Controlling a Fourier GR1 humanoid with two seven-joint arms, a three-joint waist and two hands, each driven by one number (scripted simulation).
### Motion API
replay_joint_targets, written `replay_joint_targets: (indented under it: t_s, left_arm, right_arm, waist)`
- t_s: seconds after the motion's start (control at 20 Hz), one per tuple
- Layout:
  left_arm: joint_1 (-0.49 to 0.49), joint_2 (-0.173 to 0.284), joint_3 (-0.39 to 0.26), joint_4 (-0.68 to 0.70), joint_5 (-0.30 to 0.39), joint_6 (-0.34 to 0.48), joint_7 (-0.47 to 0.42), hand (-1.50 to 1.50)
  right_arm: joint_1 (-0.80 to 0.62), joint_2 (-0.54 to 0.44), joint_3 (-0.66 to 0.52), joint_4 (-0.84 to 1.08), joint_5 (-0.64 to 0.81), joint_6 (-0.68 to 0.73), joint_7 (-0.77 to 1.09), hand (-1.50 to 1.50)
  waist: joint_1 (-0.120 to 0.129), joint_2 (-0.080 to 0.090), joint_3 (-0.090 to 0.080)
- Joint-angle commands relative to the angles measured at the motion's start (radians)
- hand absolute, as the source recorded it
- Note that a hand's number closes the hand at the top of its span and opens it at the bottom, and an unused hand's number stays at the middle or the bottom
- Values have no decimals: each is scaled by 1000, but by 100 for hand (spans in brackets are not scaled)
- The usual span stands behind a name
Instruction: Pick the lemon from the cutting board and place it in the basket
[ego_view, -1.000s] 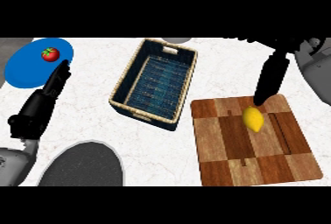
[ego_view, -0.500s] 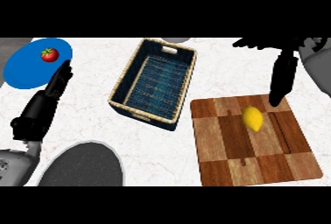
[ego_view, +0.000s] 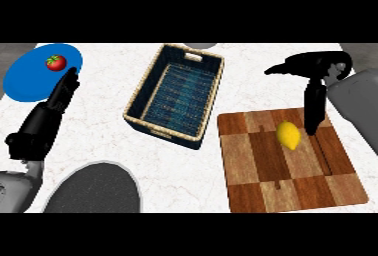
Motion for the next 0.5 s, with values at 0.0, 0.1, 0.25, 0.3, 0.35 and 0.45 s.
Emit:
replay_joint_targets:
  t_s: [0.0, 0.1, 0.25, 0.3, 0.35, 0.45]
  left_arm:
    - [5, -39, 0, -2, -33, 0, -3, 0]
    - [15, -15, 37, -7, -5, -54, 10, 0]
    - [-21, -22, 54, 21, -6, -56, 28, 0]
    - [30, -43, 46, -14, -37, -45, 4, 0]
    - [28, -60, 41, -18, -64, -29, 3, 0]
    - [46, -46, 62, -21, -58, -64, -5, 0]
  right_arm:
    - [16, 45, 5, 40, 76, 39, -12, -150]
    - [52, 63, -1, 39, 128, 7, -48, -150]
    - [146, -8, 46, 36, 220, -25, -199, -150]
    - [135, 22, 2, 12, 209, 7, -115, -150]
    - [138, 61, -6, 35, 234, -25, -132, -150]
    - [126, 48, -14, 99, 293, -38, -219, -150]
  waist:
    - [0, 0, 0]
    - [0, -1, 0]
    - [-4, 2, 1]
    - [-5, -2, 0]
    - [-3, -1, 0]
    - [2, 0, 0]
